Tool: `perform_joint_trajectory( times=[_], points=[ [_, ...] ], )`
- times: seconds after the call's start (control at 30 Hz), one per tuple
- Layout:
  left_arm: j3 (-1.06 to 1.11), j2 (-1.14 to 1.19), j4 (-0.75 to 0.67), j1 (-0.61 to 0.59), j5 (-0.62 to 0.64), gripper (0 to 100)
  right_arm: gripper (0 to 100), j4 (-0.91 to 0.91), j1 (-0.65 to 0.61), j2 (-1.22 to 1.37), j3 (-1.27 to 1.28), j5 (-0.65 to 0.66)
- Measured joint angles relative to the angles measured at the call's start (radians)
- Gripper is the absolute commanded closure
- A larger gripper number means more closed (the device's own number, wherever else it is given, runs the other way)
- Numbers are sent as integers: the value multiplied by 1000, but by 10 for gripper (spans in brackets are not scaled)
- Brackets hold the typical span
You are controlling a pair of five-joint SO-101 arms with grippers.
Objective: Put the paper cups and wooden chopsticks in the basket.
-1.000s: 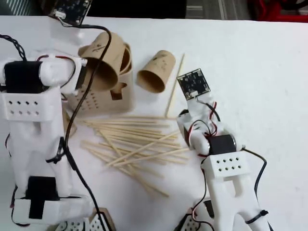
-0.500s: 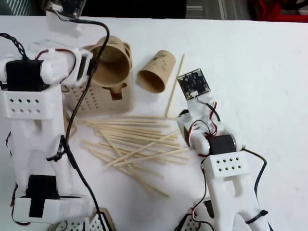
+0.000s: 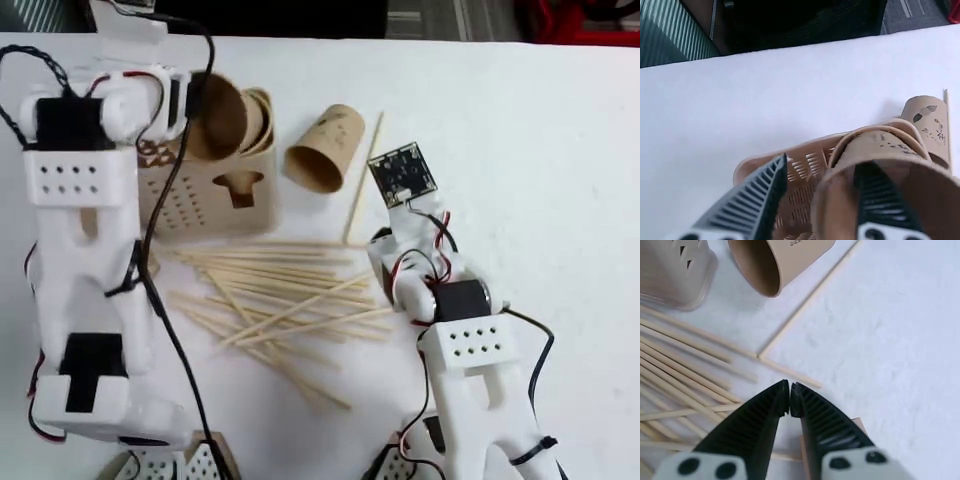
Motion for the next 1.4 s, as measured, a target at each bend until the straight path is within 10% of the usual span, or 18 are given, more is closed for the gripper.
perform_joint_trajectory(
  times=[0.47,0.8,1.4],
  points=[
    [-222,-160,299,-38,0,777,802,-6,0,0,0,0],
    [2,-451,313,-187,-5,775,796,-236,-133,11,-2,-2],
    [445,-758,313,-192,-38,775,796,-327,-143,865,-549,-2]
  ],
)
